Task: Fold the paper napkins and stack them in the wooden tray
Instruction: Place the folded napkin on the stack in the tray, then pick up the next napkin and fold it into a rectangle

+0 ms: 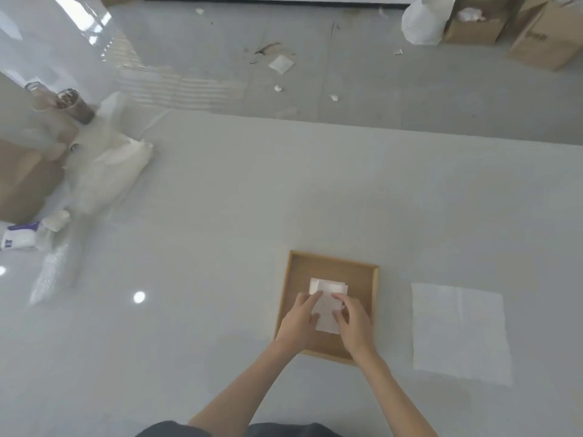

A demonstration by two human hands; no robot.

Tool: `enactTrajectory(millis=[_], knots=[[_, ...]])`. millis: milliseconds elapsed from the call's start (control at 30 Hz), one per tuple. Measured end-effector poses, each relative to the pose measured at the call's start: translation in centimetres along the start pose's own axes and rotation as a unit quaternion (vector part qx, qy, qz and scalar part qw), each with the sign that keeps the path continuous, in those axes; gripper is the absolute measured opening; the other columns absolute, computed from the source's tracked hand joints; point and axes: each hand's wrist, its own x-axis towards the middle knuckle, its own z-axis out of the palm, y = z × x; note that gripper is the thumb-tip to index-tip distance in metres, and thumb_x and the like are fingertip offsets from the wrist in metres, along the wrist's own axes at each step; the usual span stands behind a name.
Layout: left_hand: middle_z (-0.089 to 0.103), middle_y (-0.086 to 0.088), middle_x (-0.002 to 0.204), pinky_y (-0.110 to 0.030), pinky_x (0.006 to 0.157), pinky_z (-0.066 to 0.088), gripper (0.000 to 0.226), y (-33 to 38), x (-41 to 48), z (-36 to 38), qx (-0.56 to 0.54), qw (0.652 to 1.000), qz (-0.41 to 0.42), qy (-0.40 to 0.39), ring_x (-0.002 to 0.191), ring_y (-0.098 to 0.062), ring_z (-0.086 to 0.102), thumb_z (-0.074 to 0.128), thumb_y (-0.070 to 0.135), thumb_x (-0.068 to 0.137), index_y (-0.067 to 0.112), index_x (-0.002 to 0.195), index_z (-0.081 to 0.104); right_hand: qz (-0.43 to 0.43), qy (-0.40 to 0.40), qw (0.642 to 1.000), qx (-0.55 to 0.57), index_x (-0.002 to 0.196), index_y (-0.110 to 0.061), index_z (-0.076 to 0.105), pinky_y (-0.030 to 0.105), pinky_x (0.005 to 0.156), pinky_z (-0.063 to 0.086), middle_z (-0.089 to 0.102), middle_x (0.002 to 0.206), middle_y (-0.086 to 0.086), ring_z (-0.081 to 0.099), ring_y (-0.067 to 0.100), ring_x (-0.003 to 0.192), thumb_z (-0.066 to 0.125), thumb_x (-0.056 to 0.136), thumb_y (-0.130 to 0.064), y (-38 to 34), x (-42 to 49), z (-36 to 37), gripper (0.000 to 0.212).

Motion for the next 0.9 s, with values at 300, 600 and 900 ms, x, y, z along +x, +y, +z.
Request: enactTrajectory(millis=[300,600,900], knots=[[0.034,0.005,0.138,-0.034,0.091,0.051,0.066,-1.0,0.1,0.8,0.039,0.999,0.017,-0.022,0.107,-0.017,0.056,0.043,0.007,0.103,0.032,0.158,0.019,0.000,-0.018,0.999,-0.038,0.137,-0.024,0.057,0.007,0.075,0.040,0.052,0.125,-0.006,0.057,0.004,0.089,0.055,0.101,-0.009,1.3,0.3,1.1,0.039],[0.030,-0.004,0.135,-0.043,0.091,0.054,0.073,0.1,0.1,0.8,0.053,0.998,-0.022,-0.025,0.118,-0.026,0.051,0.042,0.002,0.094,0.033,0.156,0.018,-0.004,0.034,0.970,-0.239,0.148,-0.033,0.042,0.033,0.087,0.052,0.048,0.131,0.002,0.054,0.022,0.114,0.053,0.101,-0.022,0.4,-1.0,1.9,0.049],[0.042,-0.009,0.132,-0.034,0.091,0.043,0.072,5.9,0.5,2.3,0.262,0.961,-0.016,0.093,0.107,-0.031,0.050,0.054,0.015,0.080,0.022,0.149,0.033,0.068,0.246,0.964,-0.069,0.130,-0.013,0.063,0.043,0.085,0.049,0.060,0.118,0.014,0.056,0.036,0.111,0.062,0.098,-0.016,4.0,-3.1,-6.0,0.032]])
